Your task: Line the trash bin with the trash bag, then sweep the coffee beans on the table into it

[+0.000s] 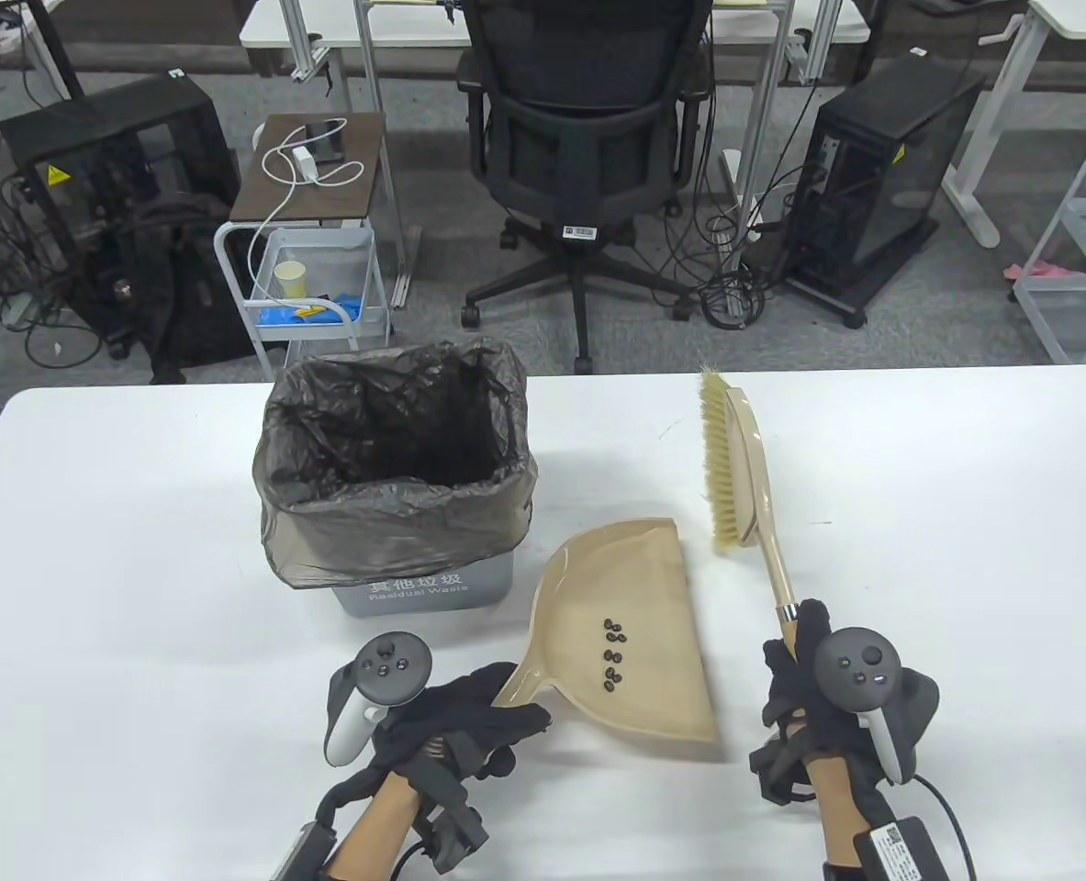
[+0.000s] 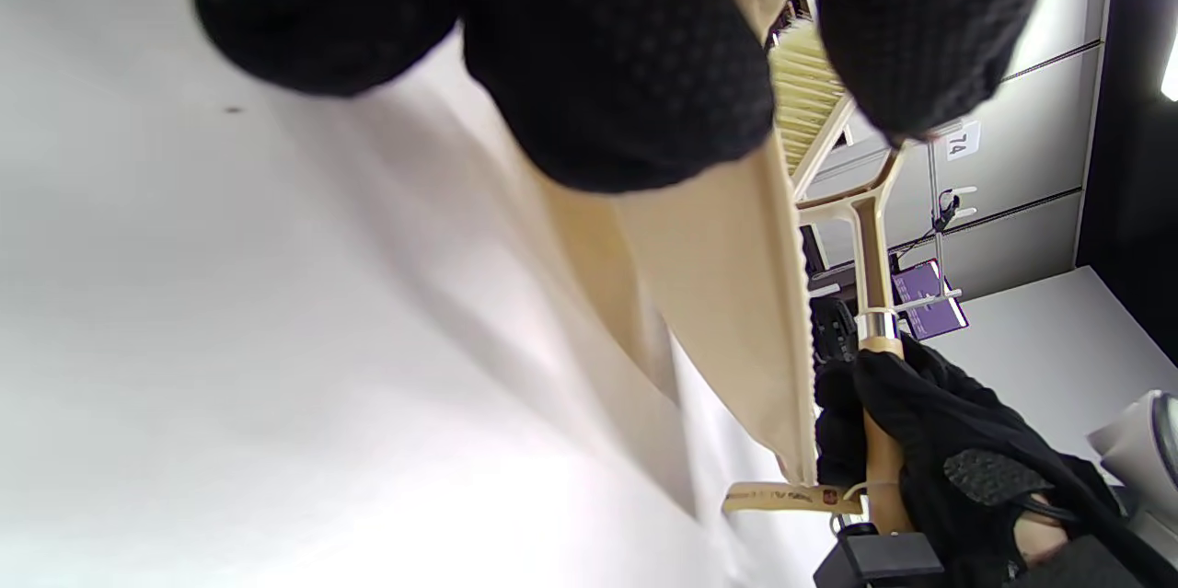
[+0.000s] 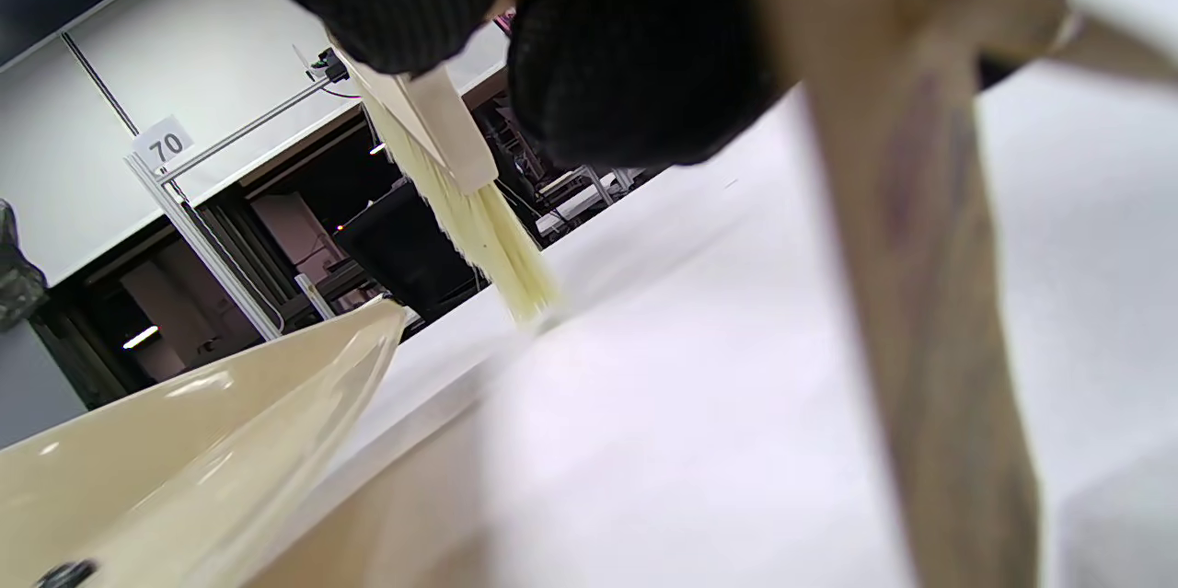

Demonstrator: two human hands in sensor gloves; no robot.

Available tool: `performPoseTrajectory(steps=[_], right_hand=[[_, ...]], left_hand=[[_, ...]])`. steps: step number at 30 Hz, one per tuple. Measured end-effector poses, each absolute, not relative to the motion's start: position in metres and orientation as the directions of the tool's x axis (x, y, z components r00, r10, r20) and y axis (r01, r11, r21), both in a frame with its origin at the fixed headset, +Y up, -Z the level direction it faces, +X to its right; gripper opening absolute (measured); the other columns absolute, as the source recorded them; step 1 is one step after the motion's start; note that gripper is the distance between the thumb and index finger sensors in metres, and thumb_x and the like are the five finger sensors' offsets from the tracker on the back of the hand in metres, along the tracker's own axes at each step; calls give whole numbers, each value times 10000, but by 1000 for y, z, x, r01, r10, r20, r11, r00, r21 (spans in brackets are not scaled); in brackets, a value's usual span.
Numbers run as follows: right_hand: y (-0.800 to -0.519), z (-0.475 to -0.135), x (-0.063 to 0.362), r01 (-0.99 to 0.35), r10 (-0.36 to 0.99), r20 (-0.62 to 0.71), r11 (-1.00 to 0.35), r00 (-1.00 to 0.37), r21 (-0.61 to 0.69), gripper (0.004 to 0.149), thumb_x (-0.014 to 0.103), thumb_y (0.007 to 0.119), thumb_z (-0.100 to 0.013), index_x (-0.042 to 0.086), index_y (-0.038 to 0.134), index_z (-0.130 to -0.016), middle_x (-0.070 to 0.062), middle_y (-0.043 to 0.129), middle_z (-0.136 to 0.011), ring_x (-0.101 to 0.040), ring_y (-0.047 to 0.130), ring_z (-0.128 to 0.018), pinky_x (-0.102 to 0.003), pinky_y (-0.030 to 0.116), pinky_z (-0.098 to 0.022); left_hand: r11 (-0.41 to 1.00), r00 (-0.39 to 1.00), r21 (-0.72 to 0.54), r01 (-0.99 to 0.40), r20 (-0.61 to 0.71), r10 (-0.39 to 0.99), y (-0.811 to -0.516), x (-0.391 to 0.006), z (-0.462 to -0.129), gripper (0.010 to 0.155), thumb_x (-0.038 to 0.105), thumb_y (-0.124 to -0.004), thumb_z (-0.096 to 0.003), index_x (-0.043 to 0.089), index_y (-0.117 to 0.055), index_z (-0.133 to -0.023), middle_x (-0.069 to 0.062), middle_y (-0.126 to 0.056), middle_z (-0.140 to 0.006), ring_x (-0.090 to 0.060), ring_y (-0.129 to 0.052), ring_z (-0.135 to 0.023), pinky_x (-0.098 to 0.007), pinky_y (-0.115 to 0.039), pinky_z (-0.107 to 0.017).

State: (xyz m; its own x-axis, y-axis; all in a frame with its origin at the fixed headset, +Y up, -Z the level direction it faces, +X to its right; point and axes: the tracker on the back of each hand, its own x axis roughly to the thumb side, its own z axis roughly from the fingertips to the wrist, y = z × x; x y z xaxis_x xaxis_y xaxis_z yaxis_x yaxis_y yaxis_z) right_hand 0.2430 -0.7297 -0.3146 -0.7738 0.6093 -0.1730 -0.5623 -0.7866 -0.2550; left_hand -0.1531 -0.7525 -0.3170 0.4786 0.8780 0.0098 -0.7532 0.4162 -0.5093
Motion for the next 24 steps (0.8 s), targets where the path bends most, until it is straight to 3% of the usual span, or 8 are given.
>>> performPoseTrajectory(steps=[5,9,15,24], right_hand=[[-727,-312,250,-562,621,-181,-775,-762,-289,680,313,778,-406,33,519,-969,-120,867,-713,-226,985,-339,-473,811,-337],[-727,-310,254,-462,546,-221,-820,-808,-337,678,317,776,-405,38,522,-967,-112,869,-712,-219,988,-336,-468,816,-334],[-733,-311,259,-500,574,-239,-810,-783,-308,678,316,778,-404,36,524,-967,-115,871,-710,-220,988,-335,-470,815,-333],[-736,-311,260,-530,600,-241,-794,-763,-297,679,318,779,-404,39,523,-967,-114,869,-712,-218,988,-337,-468,814,-336]], left_hand=[[436,490,-488,-756,20,871,-721,-139,-312,797,501,-872,-525,-7,-575,-1063,-115,-915,-757,-42,-1034,-360,-332,-903,-316],[468,489,-461,-754,80,868,-687,-129,-307,779,490,-861,-537,-11,-577,-1061,-117,-917,-750,-34,-1035,-357,-321,-909,-316],[392,391,-431,-813,96,915,-646,-124,-304,772,488,-848,-547,-20,-574,-1060,-122,-917,-749,-33,-1039,-361,-314,-914,-317],[385,353,-337,-859,153,923,-576,-128,-301,763,473,-833,-560,-24,-559,-1070,-132,-906,-772,-49,-1041,-389,-331,-909,-338]])
